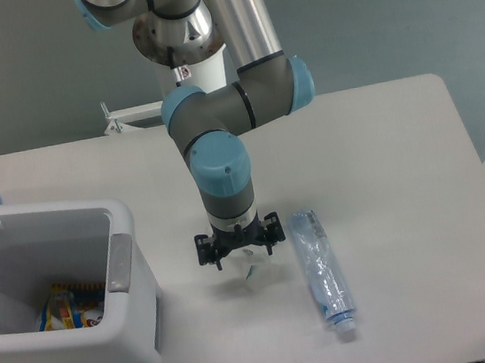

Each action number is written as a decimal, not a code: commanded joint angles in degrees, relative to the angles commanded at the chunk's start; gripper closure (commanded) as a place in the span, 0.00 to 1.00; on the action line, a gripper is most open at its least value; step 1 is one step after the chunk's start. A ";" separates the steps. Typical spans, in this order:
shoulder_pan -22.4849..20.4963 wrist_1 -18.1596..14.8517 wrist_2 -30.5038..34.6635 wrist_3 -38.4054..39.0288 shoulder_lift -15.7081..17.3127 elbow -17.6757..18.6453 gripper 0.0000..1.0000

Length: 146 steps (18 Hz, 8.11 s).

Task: Place the trash in the trash can
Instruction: 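Lower the gripper and close it on the white paper wrapper, then lift the wrapper and carry it over the white trash bin, then open the gripper to drop the wrapper into the bin, then move the open gripper over the clear plastic water bottle, then lower the gripper around the bottle's cap end and close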

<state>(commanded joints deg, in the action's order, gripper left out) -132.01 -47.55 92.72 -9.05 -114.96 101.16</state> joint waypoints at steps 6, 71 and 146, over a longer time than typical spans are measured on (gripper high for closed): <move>0.17 -0.09 2.28 0.18 0.00 0.00 0.42; 6.76 0.18 -39.02 16.10 16.79 -10.29 1.00; -10.63 2.11 -8.44 -15.56 -14.68 -18.90 0.00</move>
<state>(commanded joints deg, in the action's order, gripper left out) -142.65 -45.44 84.29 -24.61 -129.64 82.26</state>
